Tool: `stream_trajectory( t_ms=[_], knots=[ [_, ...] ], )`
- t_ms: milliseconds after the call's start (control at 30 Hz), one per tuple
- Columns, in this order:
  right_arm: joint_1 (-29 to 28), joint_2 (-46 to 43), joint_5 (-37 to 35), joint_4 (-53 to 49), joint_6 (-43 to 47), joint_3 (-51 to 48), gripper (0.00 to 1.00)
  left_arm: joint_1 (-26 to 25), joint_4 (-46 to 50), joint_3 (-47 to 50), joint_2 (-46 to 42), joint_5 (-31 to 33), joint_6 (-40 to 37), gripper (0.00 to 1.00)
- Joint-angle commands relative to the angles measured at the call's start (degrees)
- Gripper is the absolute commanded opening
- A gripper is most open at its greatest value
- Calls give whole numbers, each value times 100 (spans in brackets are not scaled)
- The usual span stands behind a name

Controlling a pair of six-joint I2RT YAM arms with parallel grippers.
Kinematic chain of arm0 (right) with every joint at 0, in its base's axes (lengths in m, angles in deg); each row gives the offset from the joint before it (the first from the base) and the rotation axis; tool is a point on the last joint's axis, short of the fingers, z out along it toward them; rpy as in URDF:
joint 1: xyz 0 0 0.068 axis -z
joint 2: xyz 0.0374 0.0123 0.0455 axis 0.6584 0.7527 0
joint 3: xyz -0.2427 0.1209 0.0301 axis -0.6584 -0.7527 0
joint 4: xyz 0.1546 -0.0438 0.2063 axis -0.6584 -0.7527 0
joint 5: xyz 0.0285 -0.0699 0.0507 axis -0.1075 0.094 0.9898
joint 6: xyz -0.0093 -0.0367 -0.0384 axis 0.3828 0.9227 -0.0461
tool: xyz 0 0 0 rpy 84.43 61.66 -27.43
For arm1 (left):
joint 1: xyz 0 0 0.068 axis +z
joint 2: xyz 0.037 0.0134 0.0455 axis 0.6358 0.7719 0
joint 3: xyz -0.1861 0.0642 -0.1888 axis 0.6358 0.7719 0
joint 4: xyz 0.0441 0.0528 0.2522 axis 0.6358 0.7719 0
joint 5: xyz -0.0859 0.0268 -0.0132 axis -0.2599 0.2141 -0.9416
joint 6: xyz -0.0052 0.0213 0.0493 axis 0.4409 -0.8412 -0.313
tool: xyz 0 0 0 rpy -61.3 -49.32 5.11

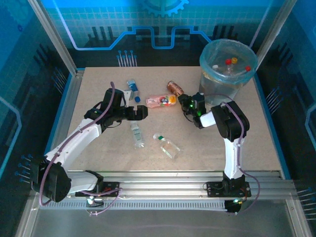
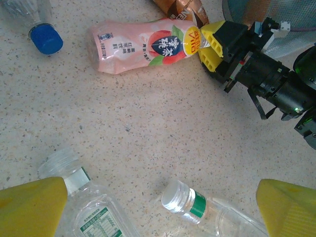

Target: Put the plastic bottles in the bin

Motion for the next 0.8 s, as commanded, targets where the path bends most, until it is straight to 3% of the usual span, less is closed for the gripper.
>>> stream_trajectory(
  t_ms=[0, 267, 767],
  knots=[
    [75, -189, -36, 116, 63, -265, 29, 58, -1, -205, 53, -164, -12, 99],
    [-92, -987, -159, -24, 337, -823, 26, 57, -17, -126, -92, -264, 131, 99],
    [-852, -3112, -1451, -1533, 1714, -1184, 23, 57, -29, -137, -281, -378, 324, 99]
  ],
)
